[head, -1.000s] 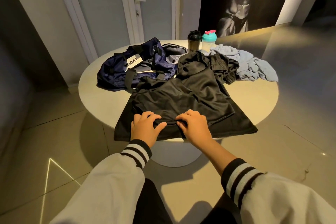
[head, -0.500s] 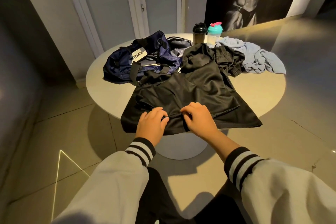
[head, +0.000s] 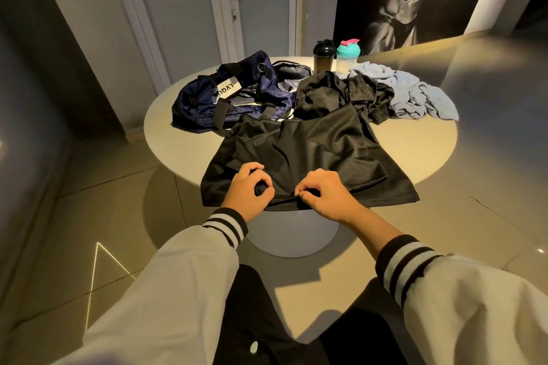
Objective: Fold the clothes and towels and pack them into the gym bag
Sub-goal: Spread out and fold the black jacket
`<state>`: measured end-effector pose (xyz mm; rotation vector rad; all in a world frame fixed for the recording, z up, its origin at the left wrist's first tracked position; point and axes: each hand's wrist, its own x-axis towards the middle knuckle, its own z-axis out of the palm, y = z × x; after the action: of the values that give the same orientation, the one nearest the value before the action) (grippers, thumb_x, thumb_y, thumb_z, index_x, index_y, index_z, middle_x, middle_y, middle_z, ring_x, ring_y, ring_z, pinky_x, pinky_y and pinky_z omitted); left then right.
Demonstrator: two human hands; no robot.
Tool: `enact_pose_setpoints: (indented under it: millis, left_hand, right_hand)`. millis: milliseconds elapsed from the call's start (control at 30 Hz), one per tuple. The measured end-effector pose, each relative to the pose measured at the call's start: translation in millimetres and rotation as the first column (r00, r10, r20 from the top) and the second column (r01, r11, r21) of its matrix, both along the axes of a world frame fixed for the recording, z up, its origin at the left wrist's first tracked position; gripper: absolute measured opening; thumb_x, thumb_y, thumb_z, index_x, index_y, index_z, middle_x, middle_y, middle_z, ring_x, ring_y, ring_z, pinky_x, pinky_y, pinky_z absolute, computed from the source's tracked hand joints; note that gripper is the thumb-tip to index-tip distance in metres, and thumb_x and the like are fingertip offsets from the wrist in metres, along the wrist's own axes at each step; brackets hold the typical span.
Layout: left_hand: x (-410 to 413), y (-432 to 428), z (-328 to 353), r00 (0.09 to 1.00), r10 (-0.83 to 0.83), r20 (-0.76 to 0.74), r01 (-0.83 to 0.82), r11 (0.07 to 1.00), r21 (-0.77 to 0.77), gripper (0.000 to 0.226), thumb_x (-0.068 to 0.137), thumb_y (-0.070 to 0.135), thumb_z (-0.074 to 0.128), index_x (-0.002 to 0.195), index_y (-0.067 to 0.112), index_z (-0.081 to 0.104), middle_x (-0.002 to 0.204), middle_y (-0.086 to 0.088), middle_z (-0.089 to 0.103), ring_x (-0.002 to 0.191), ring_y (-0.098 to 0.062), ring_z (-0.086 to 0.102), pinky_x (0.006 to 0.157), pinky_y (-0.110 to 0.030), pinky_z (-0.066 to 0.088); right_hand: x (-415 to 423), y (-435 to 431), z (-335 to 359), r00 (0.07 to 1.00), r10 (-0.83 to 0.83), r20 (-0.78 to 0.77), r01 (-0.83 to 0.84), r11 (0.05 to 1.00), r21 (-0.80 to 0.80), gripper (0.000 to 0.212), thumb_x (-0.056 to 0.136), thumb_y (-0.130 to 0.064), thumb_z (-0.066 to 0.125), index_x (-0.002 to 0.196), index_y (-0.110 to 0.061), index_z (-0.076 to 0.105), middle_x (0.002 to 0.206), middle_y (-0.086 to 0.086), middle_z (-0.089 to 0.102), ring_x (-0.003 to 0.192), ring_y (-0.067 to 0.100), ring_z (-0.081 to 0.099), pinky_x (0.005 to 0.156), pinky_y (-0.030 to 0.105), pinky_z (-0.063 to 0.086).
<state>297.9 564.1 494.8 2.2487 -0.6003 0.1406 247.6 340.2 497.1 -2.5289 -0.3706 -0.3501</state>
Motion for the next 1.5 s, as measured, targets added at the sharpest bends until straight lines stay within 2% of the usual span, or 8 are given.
enact_pose_setpoints:
  millis: [133,267,467,667,800,1233,1400,1500]
  left_hand:
    - [-5,-6,5,0.982,0.185,0.035,-0.188,0.942,0.278,0.035,0.089,0.037,0.062,0.124,0.034,0.056,0.152,0.003,0.025,0.128,-0.028,0.028,0.11,-0.044,0.03]
    - [-15,-19,11,0.91,0.302,0.284,-0.39,0.856,0.339,0.034,0.089,0.038,0.06,0.123,0.035,0.057,0.149,0.002,0.033,0.124,-0.029,0.032,0.103,-0.044,0.028]
    - [-23,-77,15,0.986,-0.049,0.161,-0.009,0.941,0.338,0.03,0.096,0.042,0.054,0.122,0.031,0.063,0.122,0.006,0.064,0.116,-0.022,0.053,0.102,-0.04,0.04]
    - [-25,-119,18,0.984,-0.073,0.164,0.012,0.938,0.347,0.027,0.092,0.027,0.055,0.115,0.034,0.066,0.12,0.009,0.063,0.119,-0.019,0.052,0.121,-0.046,0.014]
    - [-28,-152,20,0.97,-0.238,0.043,0.215,0.932,0.293,0.033,0.093,0.041,0.061,0.125,0.03,0.064,0.125,0.005,0.063,0.119,-0.023,0.051,0.105,-0.04,0.041]
    - [-35,-178,7,0.927,-0.364,0.091,0.353,0.928,0.119,0.013,0.094,0.031,0.064,0.096,0.021,0.07,0.104,0.006,0.068,0.102,-0.017,0.058,0.094,-0.041,0.048]
    - [-40,-178,13,0.902,-0.425,0.077,0.409,0.897,0.168,0.017,0.094,0.028,0.065,0.096,0.014,0.075,0.113,0.001,0.071,0.111,-0.012,0.058,0.098,-0.031,0.043]
    - [-32,-175,21,0.906,-0.421,0.053,0.413,0.904,0.115,0.022,0.098,0.031,0.058,0.099,0.019,0.076,0.119,0.003,0.07,0.116,-0.003,0.056,0.1,-0.025,0.04]
  right_hand:
    - [-6,2,0,0.997,-0.08,0.002,0.08,0.995,-0.058,0.02,0.092,-0.036,0.058,0.105,-0.035,0.073,0.103,-0.013,0.061,0.107,0.008,0.048,0.099,0.037,0.027]
    - [-16,0,-4,0.984,-0.168,0.06,0.173,0.981,-0.091,0.024,0.096,-0.041,0.059,0.114,-0.032,0.071,0.108,-0.014,0.057,0.112,0.007,0.045,0.096,0.031,0.02]
    - [-34,-30,-6,0.901,-0.424,0.095,0.429,0.903,-0.031,0.024,0.098,-0.031,0.054,0.112,-0.028,0.073,0.111,-0.006,0.061,0.113,0.016,0.048,0.094,0.035,0.027]
    - [-49,-73,-11,0.754,-0.656,-0.024,0.656,0.755,-0.012,0.029,0.095,-0.015,0.055,0.118,-0.023,0.071,0.123,0.003,0.054,0.123,0.028,0.043,0.101,0.04,0.034]
    - [-56,-91,-13,0.764,-0.639,-0.093,0.643,0.765,0.027,0.039,0.093,-0.011,0.054,0.131,-0.018,0.064,0.132,0.005,0.056,0.126,0.029,0.047,0.107,0.041,0.036]
    - [-58,-121,-15,0.787,-0.598,-0.149,0.61,0.72,0.332,0.041,0.099,-0.009,0.046,0.138,-0.013,0.058,0.136,0.009,0.061,0.128,0.026,0.052,0.108,0.033,0.038]
    - [-52,-119,-4,0.665,-0.733,-0.143,0.745,0.637,0.197,0.043,0.099,-0.015,0.038,0.135,-0.024,0.06,0.134,0.004,0.06,0.129,0.027,0.048,0.107,0.042,0.031]
    - [-42,-112,3,0.746,-0.664,-0.049,0.663,0.735,0.14,0.039,0.098,-0.02,0.043,0.133,-0.025,0.06,0.139,0.003,0.053,0.132,0.024,0.041,0.111,0.042,0.025]
